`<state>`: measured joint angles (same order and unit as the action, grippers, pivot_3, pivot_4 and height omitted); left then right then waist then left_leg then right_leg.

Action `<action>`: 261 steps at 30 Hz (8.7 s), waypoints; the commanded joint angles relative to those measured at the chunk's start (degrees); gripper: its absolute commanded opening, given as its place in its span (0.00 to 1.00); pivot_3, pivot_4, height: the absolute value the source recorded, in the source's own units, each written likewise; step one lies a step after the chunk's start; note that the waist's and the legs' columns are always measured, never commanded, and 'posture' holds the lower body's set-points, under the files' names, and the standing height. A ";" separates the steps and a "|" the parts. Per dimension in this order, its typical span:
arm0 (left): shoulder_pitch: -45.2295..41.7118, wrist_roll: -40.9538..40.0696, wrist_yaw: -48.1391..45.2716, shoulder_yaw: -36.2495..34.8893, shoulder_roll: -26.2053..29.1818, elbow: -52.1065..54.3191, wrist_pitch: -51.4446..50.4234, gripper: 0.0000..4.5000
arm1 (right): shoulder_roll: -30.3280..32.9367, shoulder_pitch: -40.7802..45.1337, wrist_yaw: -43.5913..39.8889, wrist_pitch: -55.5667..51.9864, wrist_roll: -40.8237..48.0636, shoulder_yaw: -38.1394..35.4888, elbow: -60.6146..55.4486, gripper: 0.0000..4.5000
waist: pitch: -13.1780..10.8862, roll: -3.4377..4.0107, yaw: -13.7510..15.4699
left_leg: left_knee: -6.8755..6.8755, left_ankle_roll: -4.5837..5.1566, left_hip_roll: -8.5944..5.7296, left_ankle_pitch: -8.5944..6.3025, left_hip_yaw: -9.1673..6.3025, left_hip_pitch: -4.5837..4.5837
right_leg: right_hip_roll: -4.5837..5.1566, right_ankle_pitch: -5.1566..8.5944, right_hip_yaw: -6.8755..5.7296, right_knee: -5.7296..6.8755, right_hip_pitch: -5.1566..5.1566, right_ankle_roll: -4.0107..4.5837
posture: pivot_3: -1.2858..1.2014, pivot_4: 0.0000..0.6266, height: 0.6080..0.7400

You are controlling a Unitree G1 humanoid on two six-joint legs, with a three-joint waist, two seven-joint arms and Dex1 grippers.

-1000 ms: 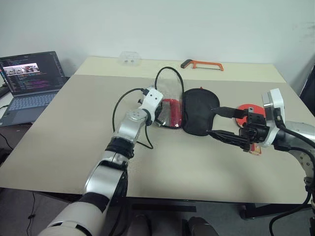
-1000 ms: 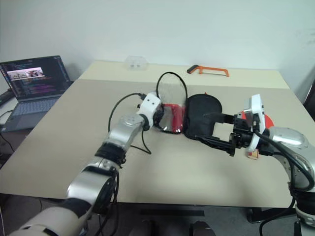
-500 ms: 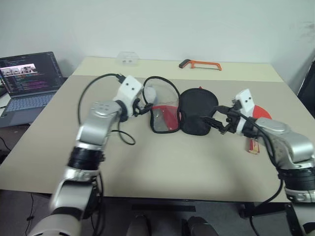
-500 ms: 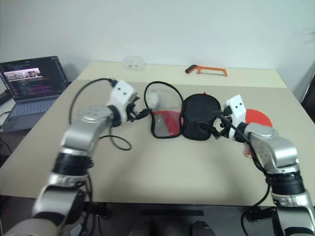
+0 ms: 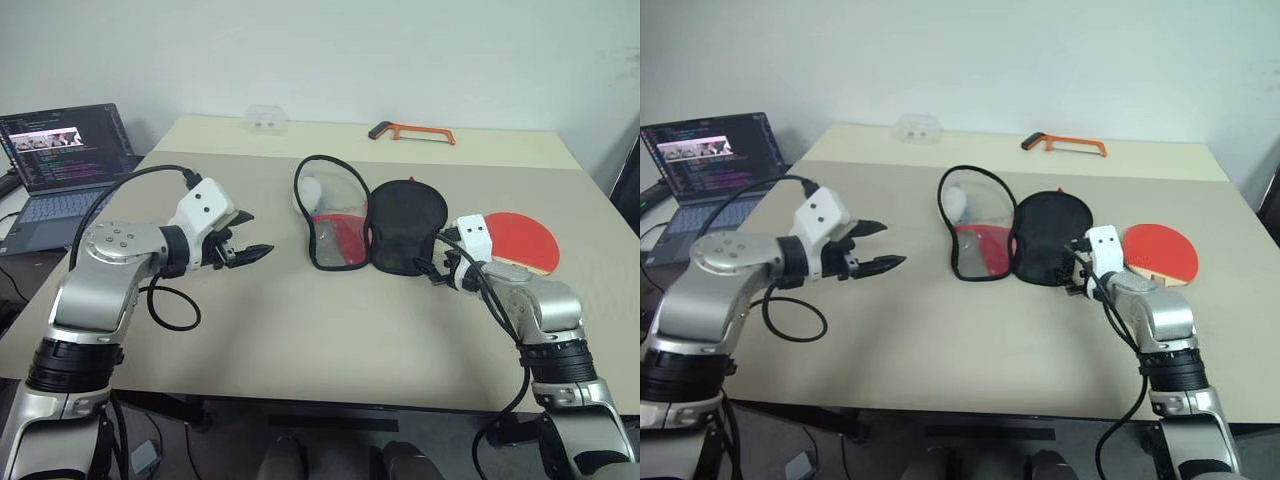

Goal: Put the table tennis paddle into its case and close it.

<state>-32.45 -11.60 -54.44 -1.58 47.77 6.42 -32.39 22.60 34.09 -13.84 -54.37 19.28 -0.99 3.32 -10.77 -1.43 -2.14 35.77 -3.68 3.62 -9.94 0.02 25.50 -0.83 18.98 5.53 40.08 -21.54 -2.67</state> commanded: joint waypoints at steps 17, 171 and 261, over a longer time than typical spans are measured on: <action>-1.45 1.31 1.82 0.44 0.83 -0.54 1.50 0.79 | 4.07 0.55 -5.79 2.13 -5.89 4.17 -0.06 0.00 | 0.00 0.00 0.07 | 0.00 0.00 -0.01 0.00 0.01 0.13 | 0.00 0.00 0.00 0.01 -0.13 0.00 | 0.52 0.24 1.00; -1.20 2.35 2.44 2.13 -1.05 -0.47 3.54 0.79 | -12.58 21.31 7.78 8.16 -11.92 -4.48 27.93 0.25 | -0.02 0.03 -1.32 | 0.06 0.03 0.00 0.03 0.10 0.41 | -0.05 0.09 0.11 0.78 -0.78 0.15 | 0.52 0.24 1.00; 0.06 -7.43 -3.99 -3.14 -7.35 1.98 1.01 0.99 | -2.78 3.70 -0.06 -2.32 24.67 -31.01 13.04 1.00 | 0.04 0.14 -0.36 | 0.13 -0.36 -0.03 0.27 -0.10 0.25 | -0.07 0.15 -0.02 0.88 -0.49 0.20 | 0.52 0.24 1.00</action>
<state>-32.35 -18.08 -59.45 -2.69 39.34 5.21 -31.24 20.48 37.61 -13.41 -56.00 41.09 -30.50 17.39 -10.73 -1.29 -2.50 35.88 -4.03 3.59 -9.67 -0.07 25.74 -0.90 19.13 5.52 40.96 -22.04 -2.47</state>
